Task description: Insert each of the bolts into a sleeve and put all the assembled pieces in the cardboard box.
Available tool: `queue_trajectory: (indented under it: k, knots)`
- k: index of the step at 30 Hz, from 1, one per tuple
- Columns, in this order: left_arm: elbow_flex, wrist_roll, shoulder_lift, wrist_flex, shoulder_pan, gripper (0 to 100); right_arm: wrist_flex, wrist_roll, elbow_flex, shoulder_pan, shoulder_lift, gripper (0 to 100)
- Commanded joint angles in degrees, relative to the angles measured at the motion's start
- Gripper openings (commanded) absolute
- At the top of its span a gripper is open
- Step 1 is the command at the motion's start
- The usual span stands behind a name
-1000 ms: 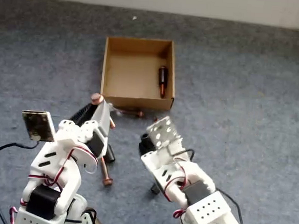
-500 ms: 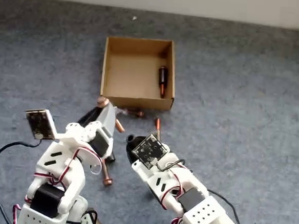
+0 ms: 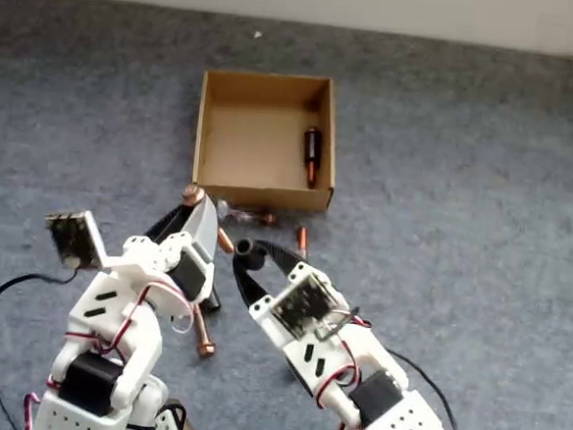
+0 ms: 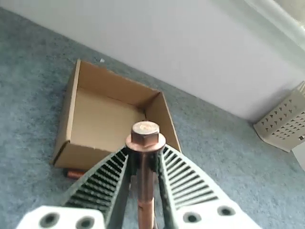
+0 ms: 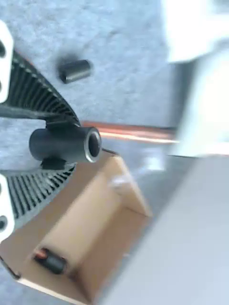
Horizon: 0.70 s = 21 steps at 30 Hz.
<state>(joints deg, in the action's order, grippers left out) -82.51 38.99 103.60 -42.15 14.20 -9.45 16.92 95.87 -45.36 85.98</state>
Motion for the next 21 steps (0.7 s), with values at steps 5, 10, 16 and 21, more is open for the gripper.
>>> queue_trajectory:
  k: [5, 10, 16, 21]
  knots:
    - [0.7, 0.4, 0.5, 1.1, 5.5, 1, -8.7, 0.4, 0.8, -2.2, 9.0, 0.5]
    - [3.1, 0.4, 0.5, 1.2, 5.3, 1, -10.2, 0.4, 2.1, -3.5, 9.5, 0.5]
    - [7.9, 0.4, 0.5, 1.0, 1.7, 1, -10.3, 0.5, 2.4, -3.5, 9.5, 0.5]
    - [9.0, 0.4, 0.5, 0.9, 1.4, 1, -10.3, 0.5, 2.4, -2.5, 9.3, 0.5]
